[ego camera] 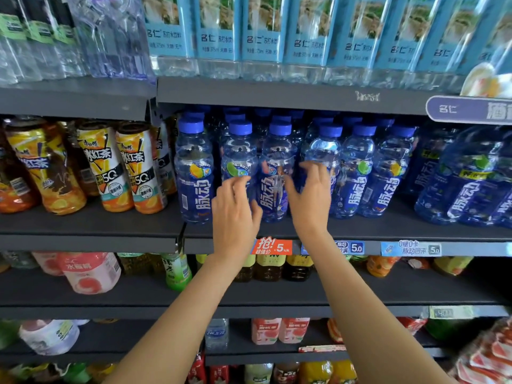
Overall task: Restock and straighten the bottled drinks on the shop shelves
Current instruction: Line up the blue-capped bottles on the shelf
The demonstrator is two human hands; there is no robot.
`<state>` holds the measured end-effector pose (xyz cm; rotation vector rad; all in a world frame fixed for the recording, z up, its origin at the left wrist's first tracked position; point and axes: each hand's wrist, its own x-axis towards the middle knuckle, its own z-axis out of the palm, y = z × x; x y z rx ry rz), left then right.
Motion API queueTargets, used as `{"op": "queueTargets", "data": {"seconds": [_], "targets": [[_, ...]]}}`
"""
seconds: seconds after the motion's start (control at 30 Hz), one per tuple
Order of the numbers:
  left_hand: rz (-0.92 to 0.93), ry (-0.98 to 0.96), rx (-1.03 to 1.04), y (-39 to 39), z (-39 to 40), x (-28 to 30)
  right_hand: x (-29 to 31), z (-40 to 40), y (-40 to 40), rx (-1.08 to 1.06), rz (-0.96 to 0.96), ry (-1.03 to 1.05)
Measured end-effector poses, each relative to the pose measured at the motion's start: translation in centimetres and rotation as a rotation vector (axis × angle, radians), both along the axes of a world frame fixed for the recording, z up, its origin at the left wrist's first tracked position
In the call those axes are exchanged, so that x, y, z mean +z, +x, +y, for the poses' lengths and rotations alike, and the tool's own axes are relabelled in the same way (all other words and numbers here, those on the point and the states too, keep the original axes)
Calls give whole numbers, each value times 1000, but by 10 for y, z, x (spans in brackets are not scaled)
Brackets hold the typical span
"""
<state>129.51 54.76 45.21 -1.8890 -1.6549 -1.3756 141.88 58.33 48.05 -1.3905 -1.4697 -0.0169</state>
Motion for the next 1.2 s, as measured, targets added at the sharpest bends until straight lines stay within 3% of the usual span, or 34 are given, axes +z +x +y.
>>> {"op": "queueTargets", "data": {"seconds": [0.07, 0.2, 0.27, 0.47, 0.97, 1.07, 1.2], "targets": [[28, 10, 0, 8, 5, 3, -5, -6, 15, -167, 55, 120], [42, 34, 13, 23, 18, 15, -15, 8, 29, -275, 79, -302], [110, 54, 48, 31, 28, 23, -16, 16, 27, -291, 75, -389], [258, 109, 176, 37, 53, 46, -17, 28, 26, -335, 156, -350], [353, 155, 245, 26, 67, 43, -16, 38, 77, -386, 203, -335], [361, 162, 258, 26, 68, 42, -19, 33, 75, -386, 251, -273], [361, 175, 246, 24, 69, 41, -8, 18, 57, -302, 173, 139]]}}
